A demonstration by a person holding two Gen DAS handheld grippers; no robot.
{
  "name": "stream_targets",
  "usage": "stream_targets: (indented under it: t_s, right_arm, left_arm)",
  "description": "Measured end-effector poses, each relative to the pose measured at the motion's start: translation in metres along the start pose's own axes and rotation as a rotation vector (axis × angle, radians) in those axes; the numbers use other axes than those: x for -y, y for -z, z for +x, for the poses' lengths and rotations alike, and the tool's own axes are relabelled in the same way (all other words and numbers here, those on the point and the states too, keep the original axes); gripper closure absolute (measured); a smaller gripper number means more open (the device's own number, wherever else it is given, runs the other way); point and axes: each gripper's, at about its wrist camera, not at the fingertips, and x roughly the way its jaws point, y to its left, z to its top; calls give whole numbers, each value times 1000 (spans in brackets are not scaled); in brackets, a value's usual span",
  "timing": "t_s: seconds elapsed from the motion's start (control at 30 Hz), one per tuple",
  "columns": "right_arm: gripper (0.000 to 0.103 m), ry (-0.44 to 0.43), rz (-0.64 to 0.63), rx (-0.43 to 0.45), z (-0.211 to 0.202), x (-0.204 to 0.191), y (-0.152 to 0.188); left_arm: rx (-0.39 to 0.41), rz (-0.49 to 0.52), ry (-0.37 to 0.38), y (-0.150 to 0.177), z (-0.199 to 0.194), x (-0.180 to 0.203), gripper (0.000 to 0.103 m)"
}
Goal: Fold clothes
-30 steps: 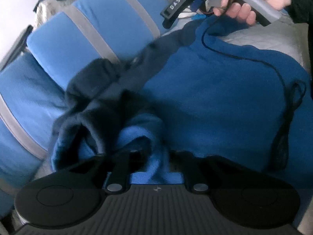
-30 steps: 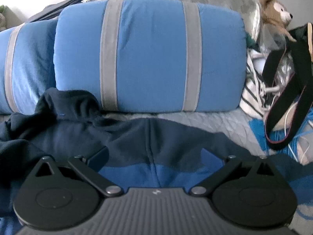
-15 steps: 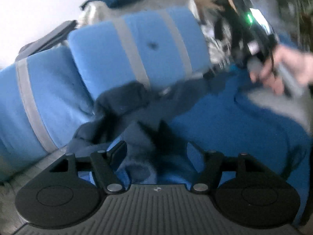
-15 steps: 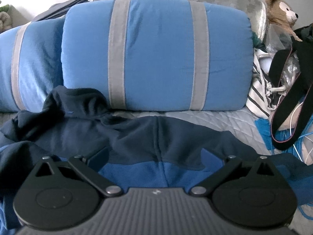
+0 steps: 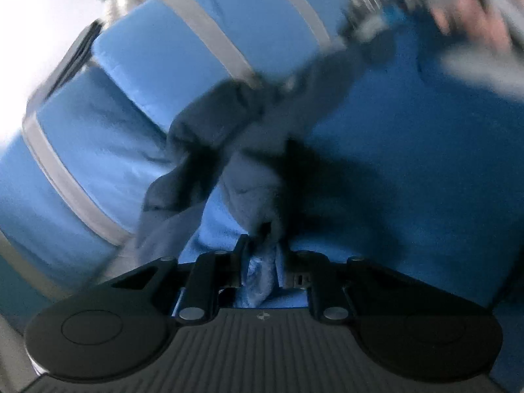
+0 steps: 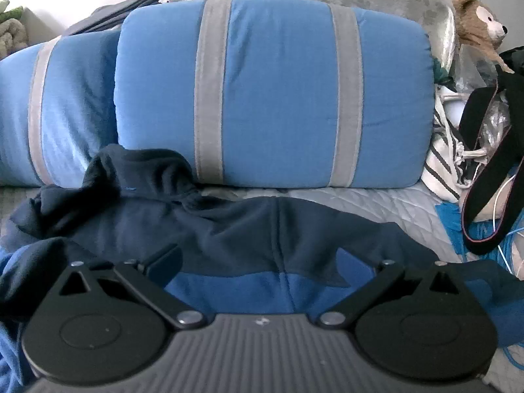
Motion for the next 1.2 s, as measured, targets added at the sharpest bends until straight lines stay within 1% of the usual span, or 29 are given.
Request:
stream_targets:
  t_s: [0.1, 0.17, 0.33, 0.43, 0.47, 0.5, 0.57, 0.67, 0.7, 0.73, 0.77, 0.83, 0.93, 1.0, 1.1, 1.2]
  right_arm:
    - [0, -25, 9, 0, -1, 2, 0]
    - [0, -19, 16, 1, -1, 5, -1]
    - [0, 5, 37, -5, 2, 14, 0]
    - [0, 17, 46, -13, 4, 18, 1]
    - [0, 20, 48, -16, 5, 19, 1]
    - [0, 23, 47, -18, 6, 19, 1]
    - [0, 28, 41, -21, 7, 21, 3]
    - [0, 32, 35, -18, 6, 24, 4]
    - [0, 36, 36, -17, 6, 26, 4]
    - [0, 40, 39, -16, 6, 28, 4]
    - [0, 45, 42, -15, 5, 30, 4]
    - [0, 51, 57, -20, 6, 34, 4]
    - [0, 57, 85, -30, 7, 40, 3]
    - [0, 56, 101, -38, 8, 42, 3]
    - [0, 51, 113, -46, 9, 41, 2]
    - [0, 45, 103, -42, 8, 37, 1]
  left_arm:
    - [72, -230, 141, -18, -9, -18, 86]
    - [101, -328, 224, -28, -9, -21, 86]
    - [108, -417, 372, -51, 1, 2, 87]
    - [93, -511, 466, -61, 17, 10, 82]
    - [87, -539, 499, -64, 22, 11, 75]
    - [95, -561, 550, -64, 25, 10, 70]
    - [116, -603, 652, -65, 28, 8, 47]
    - [221, -661, 776, -64, 18, -5, 28]
    - [264, -671, 794, -61, 13, -10, 27]
    - [296, -673, 790, -59, 9, -15, 25]
    - [319, -667, 763, -56, 5, -18, 24]
    - [345, -606, 656, -49, -6, -22, 24]
    - [346, -378, 437, -40, -15, -9, 24]
    - [314, -217, 309, -35, -15, 6, 24]
    - [244, -119, 290, -25, -12, 17, 24]
    - [215, -106, 366, -19, -9, 19, 24]
